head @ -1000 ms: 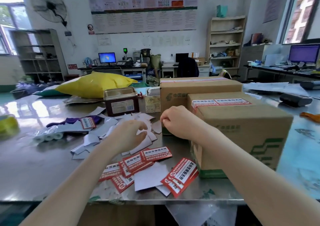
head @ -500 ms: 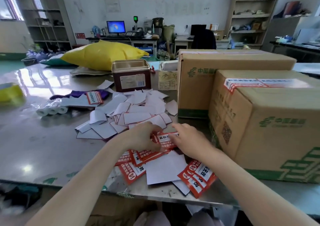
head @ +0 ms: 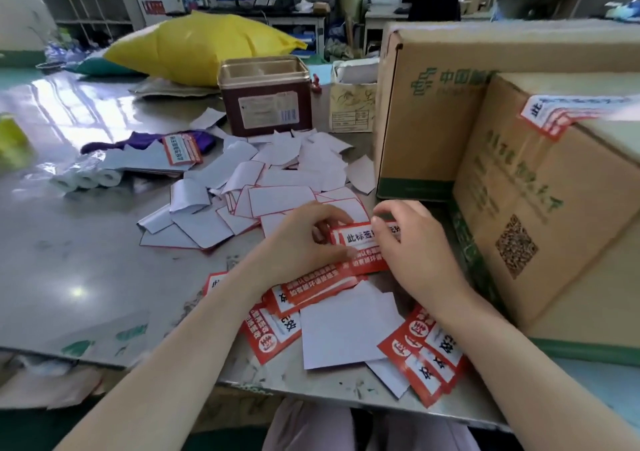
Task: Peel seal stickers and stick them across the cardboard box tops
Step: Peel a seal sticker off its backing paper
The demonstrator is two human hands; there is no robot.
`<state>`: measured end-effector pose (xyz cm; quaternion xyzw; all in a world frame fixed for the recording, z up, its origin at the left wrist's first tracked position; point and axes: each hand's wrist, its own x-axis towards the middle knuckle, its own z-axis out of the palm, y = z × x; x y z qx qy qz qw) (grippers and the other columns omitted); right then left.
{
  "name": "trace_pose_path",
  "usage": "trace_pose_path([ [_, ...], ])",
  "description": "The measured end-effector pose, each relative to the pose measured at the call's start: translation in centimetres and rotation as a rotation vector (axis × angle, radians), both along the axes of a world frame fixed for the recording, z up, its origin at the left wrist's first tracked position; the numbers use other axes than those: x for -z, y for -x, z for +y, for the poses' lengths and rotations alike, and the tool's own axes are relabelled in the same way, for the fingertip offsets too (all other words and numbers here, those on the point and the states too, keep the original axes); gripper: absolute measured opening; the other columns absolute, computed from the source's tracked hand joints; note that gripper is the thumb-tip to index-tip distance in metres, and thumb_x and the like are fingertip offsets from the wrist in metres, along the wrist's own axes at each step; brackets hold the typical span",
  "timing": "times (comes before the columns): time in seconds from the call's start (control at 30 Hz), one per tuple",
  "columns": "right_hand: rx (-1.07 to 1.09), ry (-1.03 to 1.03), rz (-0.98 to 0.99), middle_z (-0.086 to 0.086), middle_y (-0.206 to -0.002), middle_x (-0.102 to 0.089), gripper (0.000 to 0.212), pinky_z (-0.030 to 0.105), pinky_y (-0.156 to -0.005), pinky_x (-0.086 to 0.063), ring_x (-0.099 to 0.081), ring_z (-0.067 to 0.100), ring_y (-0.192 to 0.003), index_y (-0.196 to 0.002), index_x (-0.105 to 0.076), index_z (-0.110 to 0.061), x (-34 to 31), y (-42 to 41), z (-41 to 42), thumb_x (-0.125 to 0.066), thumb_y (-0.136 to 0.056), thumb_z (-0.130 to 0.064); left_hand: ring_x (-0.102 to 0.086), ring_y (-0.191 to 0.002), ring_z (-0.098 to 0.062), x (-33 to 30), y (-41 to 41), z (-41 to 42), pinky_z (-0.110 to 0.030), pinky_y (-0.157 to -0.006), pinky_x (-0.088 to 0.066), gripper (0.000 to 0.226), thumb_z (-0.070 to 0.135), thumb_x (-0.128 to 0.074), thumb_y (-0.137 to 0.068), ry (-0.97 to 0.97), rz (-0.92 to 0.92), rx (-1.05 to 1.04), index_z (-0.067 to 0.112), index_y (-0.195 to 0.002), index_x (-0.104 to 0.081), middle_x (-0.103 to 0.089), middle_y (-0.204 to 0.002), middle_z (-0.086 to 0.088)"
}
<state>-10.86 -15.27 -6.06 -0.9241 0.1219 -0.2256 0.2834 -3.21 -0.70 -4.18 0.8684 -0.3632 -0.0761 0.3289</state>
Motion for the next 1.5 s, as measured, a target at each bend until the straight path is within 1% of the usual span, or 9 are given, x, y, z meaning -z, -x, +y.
trace_pose_path([
  [0.13,-0.019,-0.100,-0.015,-0.006,-0.119,-0.053,0.026,-0.001,-0.053,-0.036,-0.048,-0.006,-0.080,-0.118,-0.054,-0.021,-0.1,0.4,-0.1,-0.044,-0.096,-0.031,-0.056,-0.074,-0.002,0.1,0.0,-0.1,-0.006,-0.058,-0.042,0.030,0.039,-0.063,-0.083,0.011,0.011,0.000,0.031,-0.111,-0.057,-0.054,-0.089,0.016],
  [0.5,-0.071,-0.175,0.064,-0.009,-0.125,-0.048,0.041,0.001,-0.053,-0.039,-0.048,-0.006,-0.078,-0.129,-0.043,-0.025,-0.2,0.7,0.1,-0.049,-0.091,-0.039,-0.067,-0.064,-0.001,0.1,-0.2,0.4,-0.009,-0.055,-0.050,0.018,0.041,-0.055,-0.087,0.150,0.156,-0.081,0.025,-0.087,-0.061,-0.069,-0.079,0.008],
  [0.57,-0.141,-0.207,0.067,-0.010,-0.129,-0.045,0.055,0.009,-0.068,-0.048,-0.052,0.000,-0.093,-0.132,-0.037,-0.029,-0.3,0.7,0.3,-0.054,-0.084,-0.051,-0.069,-0.061,-0.006,0.1,-0.1,0.5,-0.014,-0.055,-0.053,0.021,0.041,-0.055,-0.088,0.206,0.193,-0.125,0.021,-0.087,-0.061,-0.070,-0.073,0.005],
  [0.63,-0.190,-0.187,0.100,-0.011,-0.135,-0.037,0.078,0.030,-0.083,-0.054,-0.050,0.008,-0.110,-0.136,-0.027,-0.036,-0.1,0.4,0.6,-0.056,-0.070,-0.068,-0.069,-0.058,-0.011,-0.1,0.0,0.7,-0.019,-0.056,-0.055,0.023,0.040,-0.055,-0.088,0.269,0.236,-0.161,0.018,-0.087,-0.063,-0.071,-0.067,0.001],
  [0.77,-0.192,-0.075,0.165,-0.012,-0.146,-0.019,0.096,0.046,-0.094,-0.047,-0.039,0.014,-0.126,-0.137,-0.015,-0.044,0.2,0.1,0.8,-0.051,-0.057,-0.082,-0.070,-0.061,-0.014,-0.3,0.3,0.8,-0.021,-0.057,-0.056,0.025,0.042,-0.057,-0.085,0.317,0.280,-0.161,0.019,-0.090,-0.064,-0.073,-0.072,0.000],
  [0.97,-0.207,-0.181,0.086,-0.012,-0.140,-0.027,0.082,0.039,-0.086,-0.054,-0.049,0.014,-0.112,-0.134,-0.024,-0.041,0.1,0.1,0.7,-0.054,-0.064,-0.072,-0.071,-0.067,-0.014,-0.5,0.5,0.9,-0.023,-0.061,-0.056,0.021,0.039,-0.058,-0.085,0.359,0.300,-0.150,0.023,-0.097,-0.064,-0.074,-0.079,-0.001],
  [1.17,-0.200,-0.231,0.113,-0.010,-0.143,-0.026,0.079,0.039,-0.088,-0.053,-0.047,0.015,-0.116,-0.136,-0.024,-0.039,-0.3,0.2,0.9,-0.057,-0.070,-0.068,-0.072,-0.072,-0.016,-0.5,0.4,1.0,-0.034,-0.071,-0.058,0.023,0.037,-0.060,-0.084,0.402,0.307,-0.157,0.023,-0.101,-0.066,-0.075,-0.083,-0.001],
  [1.37,-0.183,-0.307,0.063,-0.011,-0.135,-0.033,0.068,0.014,-0.070,-0.050,-0.050,0.007,-0.102,-0.134,-0.027,-0.037,-0.8,0.5,1.0,-0.060,-0.077,-0.054,-0.071,-0.080,-0.011,-0.7,0.5,1.2,-0.020,-0.069,-0.057,0.034,0.041,-0.060,-0.075,0.447,0.351,-0.114,0.028,-0.106,-0.065,-0.073,-0.094,0.007],
  [1.5,-0.189,-0.336,0.053,-0.011,-0.135,-0.034,0.066,0.018,-0.075,-0.052,-0.051,0.008,-0.104,-0.133,-0.027,-0.038,-1.0,0.5,1.0,-0.060,-0.078,-0.054,-0.071,-0.083,-0.013,-0.8,0.5,1.4,-0.025,-0.073,-0.057,0.027,0.037,-0.061,-0.075,0.492,0.397,-0.090,0.033,-0.102,-0.065,-0.074,-0.095,0.006],
])
